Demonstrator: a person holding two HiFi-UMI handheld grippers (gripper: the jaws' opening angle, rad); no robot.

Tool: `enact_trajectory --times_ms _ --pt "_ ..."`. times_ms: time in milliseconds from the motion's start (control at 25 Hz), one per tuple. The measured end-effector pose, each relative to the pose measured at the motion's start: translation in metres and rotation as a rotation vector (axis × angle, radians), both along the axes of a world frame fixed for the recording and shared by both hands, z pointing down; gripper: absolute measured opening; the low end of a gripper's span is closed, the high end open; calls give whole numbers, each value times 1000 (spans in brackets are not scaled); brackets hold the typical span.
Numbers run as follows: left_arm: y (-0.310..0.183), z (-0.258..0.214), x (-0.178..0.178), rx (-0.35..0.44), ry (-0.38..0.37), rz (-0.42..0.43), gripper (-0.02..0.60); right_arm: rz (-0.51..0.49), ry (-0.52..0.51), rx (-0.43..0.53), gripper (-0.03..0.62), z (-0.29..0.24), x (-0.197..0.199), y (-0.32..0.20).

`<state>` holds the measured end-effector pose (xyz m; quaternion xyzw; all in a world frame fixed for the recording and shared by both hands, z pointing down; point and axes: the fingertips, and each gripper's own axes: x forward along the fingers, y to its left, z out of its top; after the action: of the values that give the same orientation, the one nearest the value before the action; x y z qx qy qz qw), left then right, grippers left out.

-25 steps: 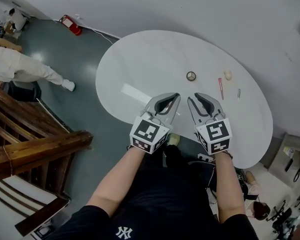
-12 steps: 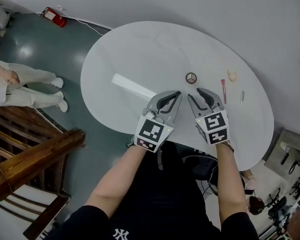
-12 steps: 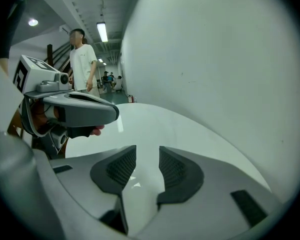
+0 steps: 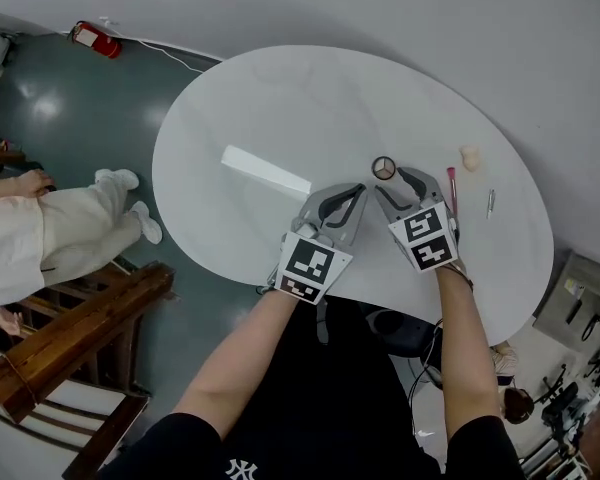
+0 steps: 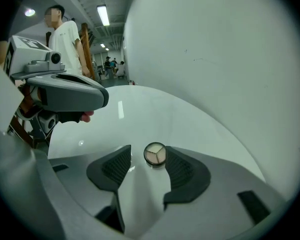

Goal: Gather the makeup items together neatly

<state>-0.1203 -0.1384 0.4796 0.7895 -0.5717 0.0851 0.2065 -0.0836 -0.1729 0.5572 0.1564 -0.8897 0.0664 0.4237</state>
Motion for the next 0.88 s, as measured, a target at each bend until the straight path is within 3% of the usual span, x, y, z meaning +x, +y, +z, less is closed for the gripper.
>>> enact_trajectory --times_ms 400,560,680,880 --pt "-10 23 -8 -38 17 -18 8 -53 108 -52 272 41 -7 -21" --pt "-9 27 -12 -46 19 -26 8 -57 133 -73 267 51 -9 -20" --pt "-7 29 -16 -52 19 -36 8 -49 129 -84 221 54 -11 -19" --pt "0 29 -20 -57 21 -49 8 -46 122 -86 219 50 -12 -15"
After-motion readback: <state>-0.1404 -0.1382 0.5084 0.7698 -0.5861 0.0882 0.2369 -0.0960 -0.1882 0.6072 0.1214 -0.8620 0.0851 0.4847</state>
